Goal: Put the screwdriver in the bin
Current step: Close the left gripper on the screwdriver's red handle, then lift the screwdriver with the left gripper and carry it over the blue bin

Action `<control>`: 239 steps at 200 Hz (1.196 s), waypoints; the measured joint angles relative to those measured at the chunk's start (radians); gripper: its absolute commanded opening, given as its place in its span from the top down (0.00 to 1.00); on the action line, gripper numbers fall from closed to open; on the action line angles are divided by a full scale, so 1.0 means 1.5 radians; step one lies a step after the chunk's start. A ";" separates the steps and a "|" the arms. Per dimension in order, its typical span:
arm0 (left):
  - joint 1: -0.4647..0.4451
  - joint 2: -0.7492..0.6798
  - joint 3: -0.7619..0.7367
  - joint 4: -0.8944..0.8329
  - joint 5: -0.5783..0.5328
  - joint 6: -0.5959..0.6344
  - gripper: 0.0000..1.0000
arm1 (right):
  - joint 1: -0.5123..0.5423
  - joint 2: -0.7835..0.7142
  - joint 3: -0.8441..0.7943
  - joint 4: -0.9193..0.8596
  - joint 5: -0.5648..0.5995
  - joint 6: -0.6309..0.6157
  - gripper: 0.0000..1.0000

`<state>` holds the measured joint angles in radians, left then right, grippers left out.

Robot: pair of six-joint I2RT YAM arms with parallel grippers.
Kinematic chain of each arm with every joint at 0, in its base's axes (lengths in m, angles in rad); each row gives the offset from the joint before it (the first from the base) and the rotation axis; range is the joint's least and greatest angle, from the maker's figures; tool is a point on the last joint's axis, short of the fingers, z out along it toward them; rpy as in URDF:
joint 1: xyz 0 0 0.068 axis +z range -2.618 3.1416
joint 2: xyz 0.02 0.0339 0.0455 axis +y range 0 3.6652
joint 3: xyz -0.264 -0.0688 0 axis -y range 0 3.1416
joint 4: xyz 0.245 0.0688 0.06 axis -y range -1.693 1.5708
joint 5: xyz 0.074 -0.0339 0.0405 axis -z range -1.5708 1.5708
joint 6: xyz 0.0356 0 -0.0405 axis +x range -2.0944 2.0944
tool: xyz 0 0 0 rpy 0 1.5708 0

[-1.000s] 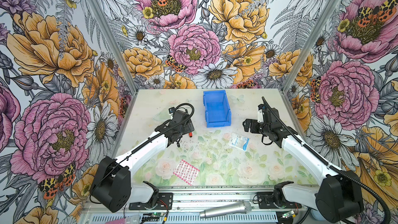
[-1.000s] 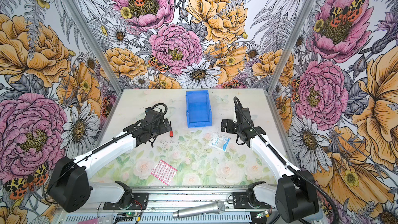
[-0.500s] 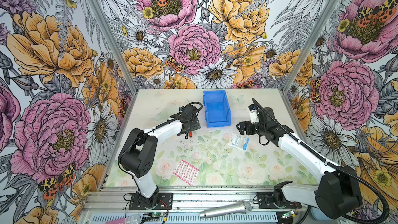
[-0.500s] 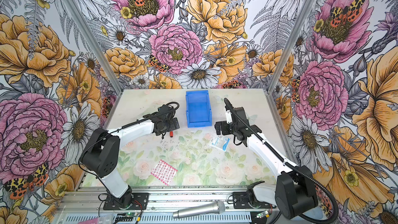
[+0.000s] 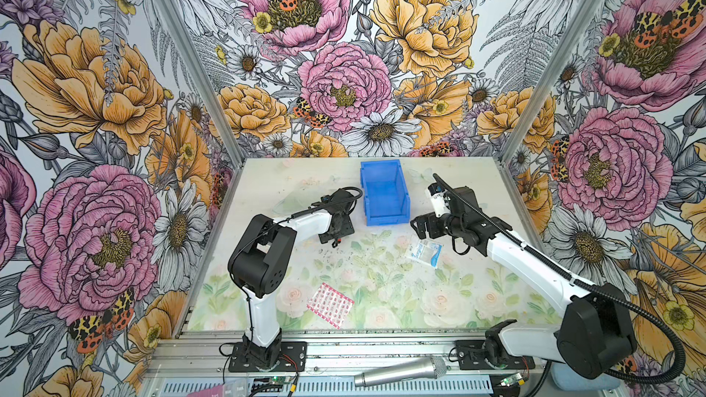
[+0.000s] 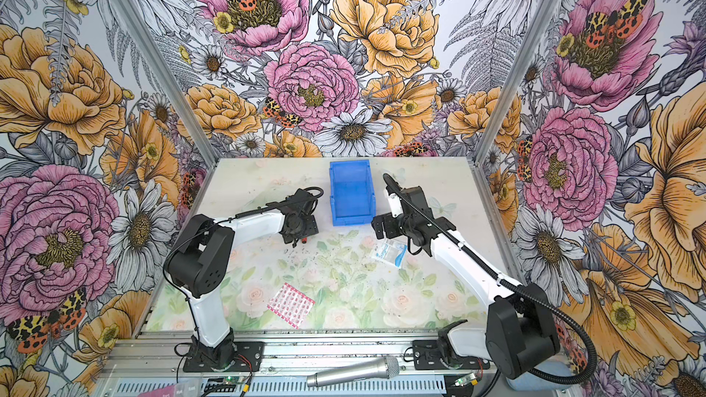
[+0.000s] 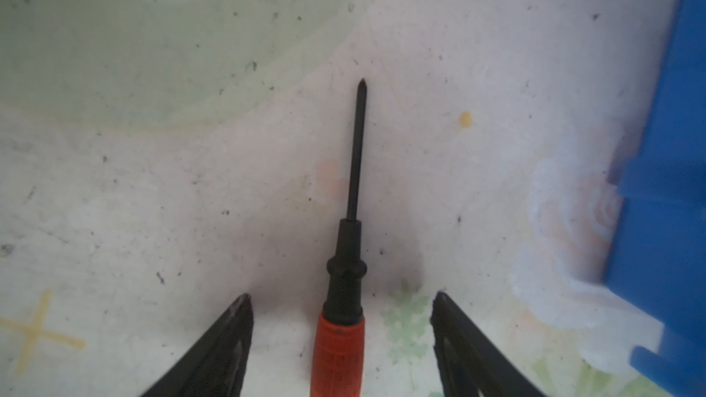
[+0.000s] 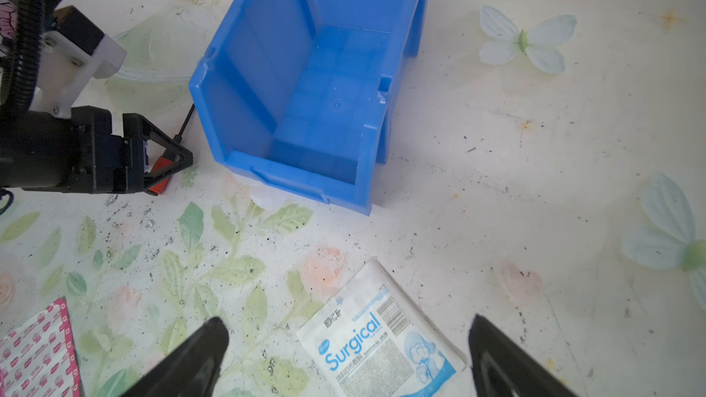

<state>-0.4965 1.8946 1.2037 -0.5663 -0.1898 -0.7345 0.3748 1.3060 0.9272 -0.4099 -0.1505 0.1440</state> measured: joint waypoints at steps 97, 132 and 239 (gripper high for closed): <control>-0.008 0.031 0.037 -0.043 -0.046 0.003 0.80 | 0.004 -0.003 -0.001 0.003 0.017 -0.010 0.01; -0.011 0.033 0.041 -0.051 -0.054 0.003 0.91 | 0.004 -0.012 -0.001 0.007 0.017 -0.010 0.01; -0.025 -0.016 0.041 -0.093 -0.059 0.019 1.00 | 0.004 -0.029 -0.014 0.022 0.021 -0.007 0.01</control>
<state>-0.5339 1.8709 1.2655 -0.7063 -0.2787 -0.7059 0.3813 1.2621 0.9062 -0.3767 -0.1184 0.1329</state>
